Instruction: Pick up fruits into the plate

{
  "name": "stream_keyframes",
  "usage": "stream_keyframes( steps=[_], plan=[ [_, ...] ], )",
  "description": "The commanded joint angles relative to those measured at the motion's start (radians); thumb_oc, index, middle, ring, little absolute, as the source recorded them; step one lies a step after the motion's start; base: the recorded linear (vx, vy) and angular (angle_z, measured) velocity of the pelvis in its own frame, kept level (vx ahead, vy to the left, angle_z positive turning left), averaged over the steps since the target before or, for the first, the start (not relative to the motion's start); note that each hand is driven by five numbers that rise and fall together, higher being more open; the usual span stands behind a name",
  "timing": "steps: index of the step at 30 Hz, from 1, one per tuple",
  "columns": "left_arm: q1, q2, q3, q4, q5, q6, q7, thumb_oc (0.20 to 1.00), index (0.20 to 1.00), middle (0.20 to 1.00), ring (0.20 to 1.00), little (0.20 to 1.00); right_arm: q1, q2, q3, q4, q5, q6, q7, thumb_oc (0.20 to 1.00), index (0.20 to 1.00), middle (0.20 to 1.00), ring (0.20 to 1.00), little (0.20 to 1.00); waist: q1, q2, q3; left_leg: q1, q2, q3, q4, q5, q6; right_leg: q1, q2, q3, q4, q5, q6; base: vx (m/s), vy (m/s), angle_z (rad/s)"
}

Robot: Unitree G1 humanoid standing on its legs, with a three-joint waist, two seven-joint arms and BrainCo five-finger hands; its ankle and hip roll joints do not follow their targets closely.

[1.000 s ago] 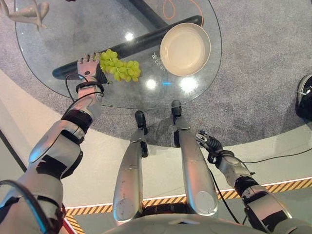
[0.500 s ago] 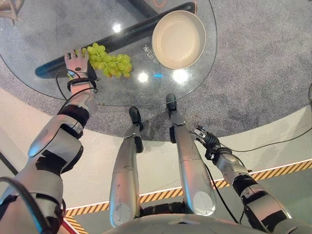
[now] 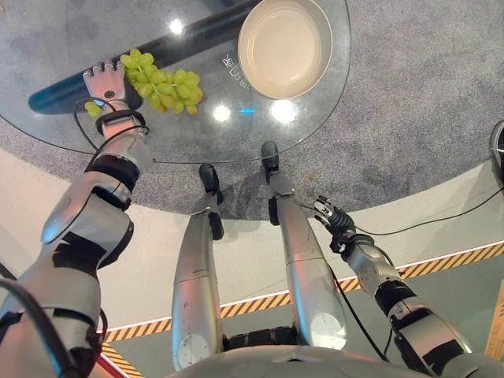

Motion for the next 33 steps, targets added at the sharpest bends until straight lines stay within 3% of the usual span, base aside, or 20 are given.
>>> stream_keyframes(
  steps=[1,11,15,18,21,24,33],
  plan=[
    [0.065,0.027,0.036,0.038,-0.022,0.021,-0.019,0.200,0.200,0.200,0.200,0.200,0.069,0.003,0.027,-0.058,0.023,-0.020,0.007,1.000,1.000,1.000,1.000,1.000,0.013,-0.010,-0.040,0.007,-0.072,-0.032,-0.057,0.026,0.024,0.012,0.077,-0.045,0.039,-0.025,-0.009,0.00,0.000,0.00],
    [0.071,0.021,0.035,0.017,-0.035,0.021,-0.024,0.200,0.200,0.200,0.200,0.200,0.073,0.004,0.026,-0.060,0.023,-0.036,0.007,1.000,1.000,1.000,1.000,1.000,0.014,-0.003,-0.040,0.031,-0.076,-0.031,-0.072,0.028,0.023,0.034,0.076,-0.048,0.027,-0.025,-0.010,0.00,0.000,0.00],
    [0.082,0.020,0.044,0.007,-0.091,-0.022,-0.018,0.200,0.200,0.200,0.200,0.200,0.081,0.005,0.025,-0.070,0.025,-0.051,0.010,1.000,1.000,1.000,1.000,1.000,0.016,-0.003,-0.040,0.052,-0.075,-0.030,-0.083,0.029,0.022,0.051,0.077,-0.049,0.023,-0.027,-0.009,0.00,0.000,0.00],
    [0.103,0.017,0.076,-0.031,-0.253,-0.099,-0.017,0.200,0.200,0.200,0.200,0.200,0.094,0.008,0.020,-0.099,0.027,-0.066,0.014,1.000,1.000,1.000,1.000,1.000,0.018,0.001,-0.040,0.098,-0.072,-0.030,-0.105,0.029,0.024,0.090,0.078,-0.047,0.017,-0.034,-0.009,0.00,0.000,0.00],
    [0.143,0.003,0.134,-0.084,-0.373,-0.180,-0.054,0.200,0.200,0.200,0.200,0.200,0.108,0.019,0.011,-0.162,0.030,-0.071,0.017,1.000,1.000,1.000,1.000,1.000,0.023,0.004,-0.040,0.176,-0.069,-0.036,-0.136,0.030,0.028,0.159,0.079,-0.042,0.000,-0.041,-0.006,-0.01,-0.011,0.00],
    [0.184,-0.002,0.166,-0.150,-0.406,-0.226,-0.085,0.200,0.200,0.200,0.200,0.200,0.116,0.029,0.005,-0.238,0.011,-0.077,0.001,1.000,1.000,1.000,1.000,1.000,0.029,0.008,-0.040,0.258,-0.067,-0.044,-0.171,0.032,0.030,0.234,0.074,-0.040,-0.026,-0.045,-0.001,0.00,0.000,0.00],
    [0.373,0.041,0.234,-0.481,-0.445,-0.258,-0.187,0.200,0.200,0.200,0.200,0.200,0.156,0.035,-0.047,-0.486,-0.069,-0.072,-0.010,1.000,1.000,1.000,1.000,1.000,0.058,0.017,-0.061,0.542,-0.070,-0.065,-0.283,0.024,0.027,0.517,0.028,-0.052,-0.158,-0.039,0.019,0.02,-0.005,0.04]
  ],
)
